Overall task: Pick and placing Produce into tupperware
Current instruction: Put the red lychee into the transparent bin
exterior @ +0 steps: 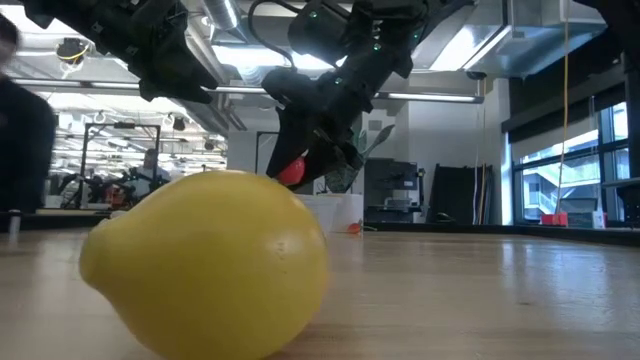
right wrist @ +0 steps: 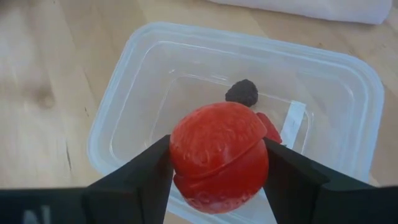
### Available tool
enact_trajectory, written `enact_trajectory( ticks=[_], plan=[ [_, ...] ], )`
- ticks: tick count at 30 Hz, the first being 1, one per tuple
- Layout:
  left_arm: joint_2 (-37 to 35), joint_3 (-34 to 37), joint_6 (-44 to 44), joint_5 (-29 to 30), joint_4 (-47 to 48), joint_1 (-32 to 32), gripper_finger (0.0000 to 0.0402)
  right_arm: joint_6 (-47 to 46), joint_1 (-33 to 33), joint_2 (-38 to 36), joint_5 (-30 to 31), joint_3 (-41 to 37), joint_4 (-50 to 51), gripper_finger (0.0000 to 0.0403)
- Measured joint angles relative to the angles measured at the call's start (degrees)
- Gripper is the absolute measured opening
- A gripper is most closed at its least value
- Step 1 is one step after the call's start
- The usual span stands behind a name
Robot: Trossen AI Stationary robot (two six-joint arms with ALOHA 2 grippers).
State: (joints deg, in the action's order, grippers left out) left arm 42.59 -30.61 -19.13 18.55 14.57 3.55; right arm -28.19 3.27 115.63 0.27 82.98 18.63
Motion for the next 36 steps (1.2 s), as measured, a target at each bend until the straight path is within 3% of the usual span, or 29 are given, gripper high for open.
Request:
enact_trajectory(
  ticks=[36],
  plan=[
    [0.0,0.0,0.04,-0.02,-0.01,0.01,0.0207,-2.13,1.77,0.0,-0.28,0.02,-0.08,0.0219]
  ],
)
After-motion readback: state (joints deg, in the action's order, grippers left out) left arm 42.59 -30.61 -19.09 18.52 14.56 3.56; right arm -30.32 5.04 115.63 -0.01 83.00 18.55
